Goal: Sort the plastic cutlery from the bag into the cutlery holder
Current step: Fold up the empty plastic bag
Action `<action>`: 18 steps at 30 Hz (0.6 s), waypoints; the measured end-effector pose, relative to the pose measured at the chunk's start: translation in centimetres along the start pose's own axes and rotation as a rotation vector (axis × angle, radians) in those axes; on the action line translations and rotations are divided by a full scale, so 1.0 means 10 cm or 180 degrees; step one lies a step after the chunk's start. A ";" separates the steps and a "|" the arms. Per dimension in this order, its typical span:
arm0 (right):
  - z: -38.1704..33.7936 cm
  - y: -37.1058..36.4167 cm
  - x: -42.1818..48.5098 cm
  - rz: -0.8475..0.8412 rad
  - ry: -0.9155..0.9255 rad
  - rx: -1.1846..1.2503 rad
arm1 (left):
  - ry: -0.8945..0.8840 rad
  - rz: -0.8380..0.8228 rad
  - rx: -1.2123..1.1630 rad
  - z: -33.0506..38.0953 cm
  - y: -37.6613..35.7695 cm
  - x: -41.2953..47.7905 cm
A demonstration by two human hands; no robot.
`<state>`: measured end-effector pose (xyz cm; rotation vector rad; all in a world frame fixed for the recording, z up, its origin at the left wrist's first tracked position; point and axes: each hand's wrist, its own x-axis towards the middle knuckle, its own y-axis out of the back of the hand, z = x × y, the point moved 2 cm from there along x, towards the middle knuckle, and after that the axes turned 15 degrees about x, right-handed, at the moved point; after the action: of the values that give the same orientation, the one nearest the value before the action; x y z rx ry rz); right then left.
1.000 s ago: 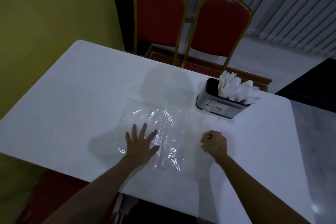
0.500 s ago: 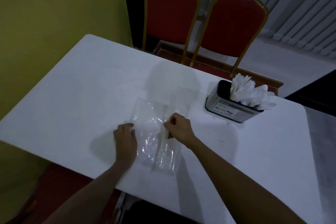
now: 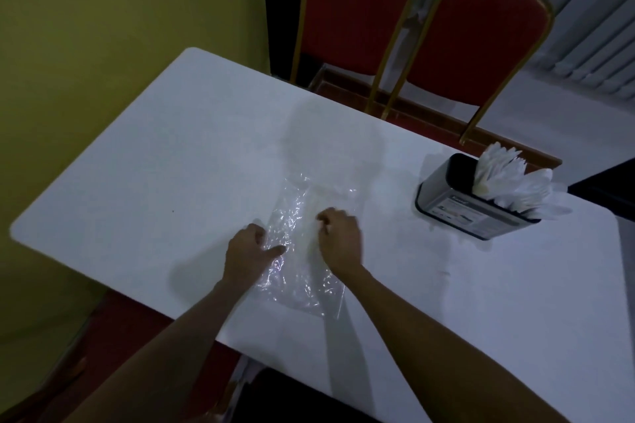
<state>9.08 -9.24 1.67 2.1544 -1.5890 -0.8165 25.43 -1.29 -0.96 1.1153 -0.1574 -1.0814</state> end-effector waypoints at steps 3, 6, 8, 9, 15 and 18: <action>0.22 0.18 -0.14 0.1063 -0.0879 0.0347 | 0.0099 -0.0151 -0.0192 0.01 -0.01 0.00; 0.38 0.21 -0.12 0.0665 -0.1556 0.1373 | -0.0132 -0.0342 -0.0180 0.07 -0.02 -0.02; 0.41 0.33 -0.12 0.0410 -0.1448 0.1312 | -0.0456 -0.0275 -0.0087 0.18 0.01 -0.07; 0.41 0.36 -0.11 0.0316 -0.1321 0.1113 | -0.0564 -0.0225 -0.0119 0.19 0.02 -0.10; 0.35 0.89 -0.23 0.0457 -0.1211 0.1172 | -0.0909 -0.0827 -0.0775 0.72 -0.03 -0.45; 0.39 1.25 -0.37 0.0480 -0.1381 0.1395 | -0.0970 -0.1324 -0.1189 1.00 -0.09 -0.56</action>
<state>-3.48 -9.48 6.81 2.1976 -2.3033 -1.0129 16.08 -3.43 5.36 0.6538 0.0420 -1.5781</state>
